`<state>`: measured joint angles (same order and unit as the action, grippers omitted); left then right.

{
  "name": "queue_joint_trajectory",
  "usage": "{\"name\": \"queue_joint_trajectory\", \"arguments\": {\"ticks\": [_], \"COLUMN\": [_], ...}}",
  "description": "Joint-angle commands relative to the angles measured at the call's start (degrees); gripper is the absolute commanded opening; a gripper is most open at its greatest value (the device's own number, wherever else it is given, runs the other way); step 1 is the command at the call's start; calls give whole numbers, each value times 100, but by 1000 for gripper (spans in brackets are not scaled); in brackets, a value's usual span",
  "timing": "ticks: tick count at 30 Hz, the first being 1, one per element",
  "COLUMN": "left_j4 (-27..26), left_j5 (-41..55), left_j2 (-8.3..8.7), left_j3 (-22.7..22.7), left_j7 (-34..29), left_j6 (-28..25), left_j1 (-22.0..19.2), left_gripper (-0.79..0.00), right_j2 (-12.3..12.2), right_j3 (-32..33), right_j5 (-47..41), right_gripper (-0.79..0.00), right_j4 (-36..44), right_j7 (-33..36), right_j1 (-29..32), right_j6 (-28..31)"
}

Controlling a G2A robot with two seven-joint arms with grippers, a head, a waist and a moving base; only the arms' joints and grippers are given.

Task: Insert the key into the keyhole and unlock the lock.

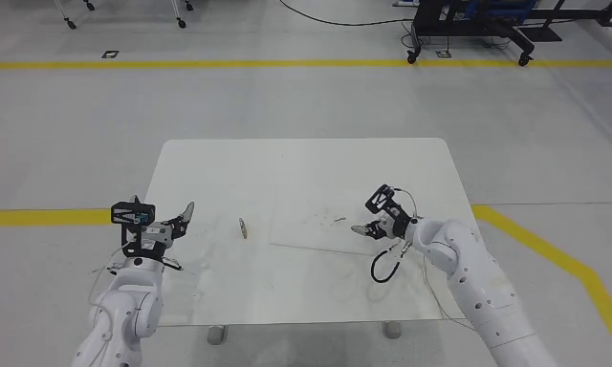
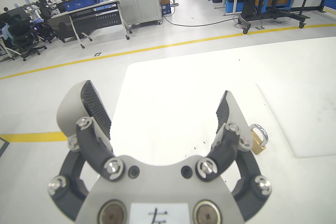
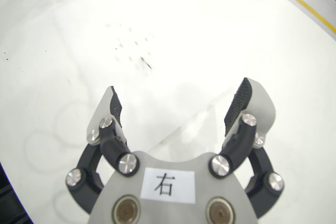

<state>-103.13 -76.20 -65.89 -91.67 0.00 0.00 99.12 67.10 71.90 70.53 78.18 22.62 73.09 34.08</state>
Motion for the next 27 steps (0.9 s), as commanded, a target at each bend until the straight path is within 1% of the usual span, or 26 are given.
{"name": "queue_joint_trajectory", "arguments": {"ticks": [1, 2, 4, 5, 7, 8, 9, 11, 12, 16, 23, 25, 27], "left_j4": [0, 0, 0, 0, 0, 0, 0, 0, 0, 0, 0, 0, 0], "left_j5": [0, 0, 0, 0, 0, 0, 0, 0, 0, 0, 0, 0, 0], "left_j2": [0, 0, 0, 0, 0, 0, 0, 0, 0, 0, 0, 0, 0], "left_j3": [0, 0, 0, 0, 0, 0, 0, 0, 0, 0, 0, 0, 0], "left_j7": [0, 0, 0, 0, 0, 0, 0, 0, 0, 0, 0, 0, 0], "left_j6": [0, 0, 0, 0, 0, 0, 0, 0, 0, 0, 0, 0, 0], "left_j1": [0, 0, 0, 0, 0, 0, 0, 0, 0, 0, 0, 0, 0], "left_gripper": [0, 0, 0, 0, 0, 0, 0, 0, 0, 0, 0, 0, 0], "right_j2": [31, 43, 63, 71, 91, 99, 101, 110, 114, 130, 147, 148, 147], "right_j3": [-147, -202, -299, -343, -425, -435, -450, -495, -516, -643, -874, -922, -960], "right_j5": [-59, -81, -105, -95, -290, -498, -601, -766, -811, -782, -626, -581, -522], "right_gripper": [0, 0, -92, -108, -222, -296, -332, -339, -397, -434, -499, -526, -585], "right_j4": [-134, -188, -295, -347, -493, -613, -737, -968, -1073, -1351, -1485, -1494, -1495], "right_j7": [-5, 1, 19, 21, -39, -53, 17, 102, 119, 131, 20, -32, -74], "right_j1": [-160, -226, -347, -402, -491, -554, -638, -801, -876, -1079, -1203, -1220, -1238], "right_j6": [24, 33, 53, 58, 261, 441, 578, 791, 863, 1004, 1229, 1263, 1285]}}
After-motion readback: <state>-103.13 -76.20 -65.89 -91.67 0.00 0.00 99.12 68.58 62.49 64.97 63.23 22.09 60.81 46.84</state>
